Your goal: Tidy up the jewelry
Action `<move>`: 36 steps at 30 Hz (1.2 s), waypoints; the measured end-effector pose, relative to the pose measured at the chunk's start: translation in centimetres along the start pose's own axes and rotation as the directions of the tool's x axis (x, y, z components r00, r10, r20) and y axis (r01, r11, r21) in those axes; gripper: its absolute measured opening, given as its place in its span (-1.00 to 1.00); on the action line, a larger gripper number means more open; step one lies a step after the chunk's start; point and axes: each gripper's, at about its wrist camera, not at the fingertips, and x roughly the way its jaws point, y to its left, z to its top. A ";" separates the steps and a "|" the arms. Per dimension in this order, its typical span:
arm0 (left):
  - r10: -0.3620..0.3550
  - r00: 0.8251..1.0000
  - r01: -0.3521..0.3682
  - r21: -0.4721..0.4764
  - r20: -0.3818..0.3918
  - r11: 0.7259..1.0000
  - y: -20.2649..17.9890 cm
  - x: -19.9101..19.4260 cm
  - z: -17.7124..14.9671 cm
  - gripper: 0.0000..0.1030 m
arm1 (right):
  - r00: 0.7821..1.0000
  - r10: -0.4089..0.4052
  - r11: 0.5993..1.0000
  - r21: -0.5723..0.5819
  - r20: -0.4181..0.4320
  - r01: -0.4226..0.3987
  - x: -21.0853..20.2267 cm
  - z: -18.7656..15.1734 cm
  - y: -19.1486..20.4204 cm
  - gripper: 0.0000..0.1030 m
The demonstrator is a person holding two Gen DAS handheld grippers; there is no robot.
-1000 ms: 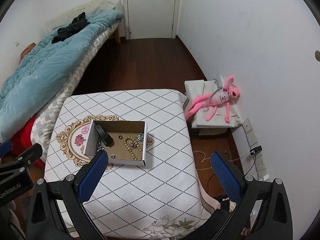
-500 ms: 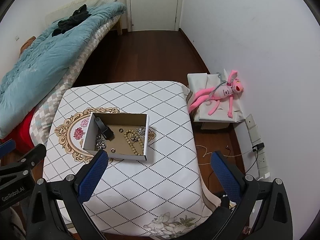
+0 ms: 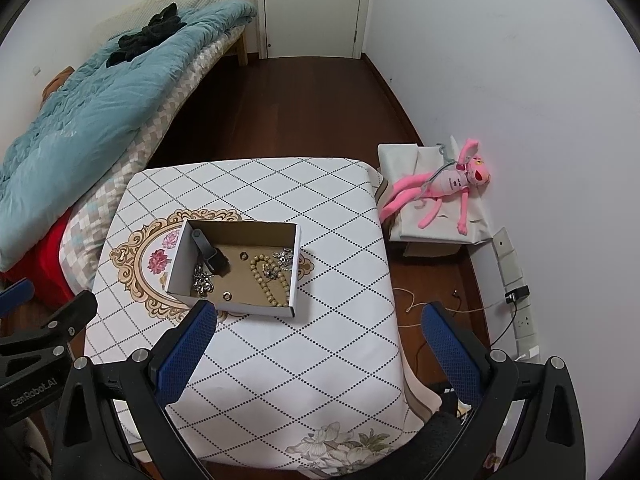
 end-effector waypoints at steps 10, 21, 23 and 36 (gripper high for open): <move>0.005 1.000 -0.005 0.000 0.002 1.000 0.1 0.0 -0.1 1.00 | 1.000 0.003 1.000 -0.004 -0.013 -0.003 0.3 -0.1 0.0 1.00; 0.008 1.000 -0.008 -0.005 -0.005 1.000 0.2 0.3 -0.1 1.00 | 1.000 -0.001 1.000 -0.006 -0.019 0.001 0.3 -0.1 0.0 1.00; 0.008 1.000 -0.008 -0.005 -0.004 1.000 0.2 0.3 -0.1 1.00 | 1.000 0.000 1.000 -0.009 -0.022 0.000 0.5 0.0 -0.1 1.00; 0.005 1.000 -0.005 -0.005 -0.007 1.000 0.3 0.4 0.0 1.00 | 1.000 0.003 1.000 -0.011 -0.026 -0.003 0.7 -0.1 -0.1 1.00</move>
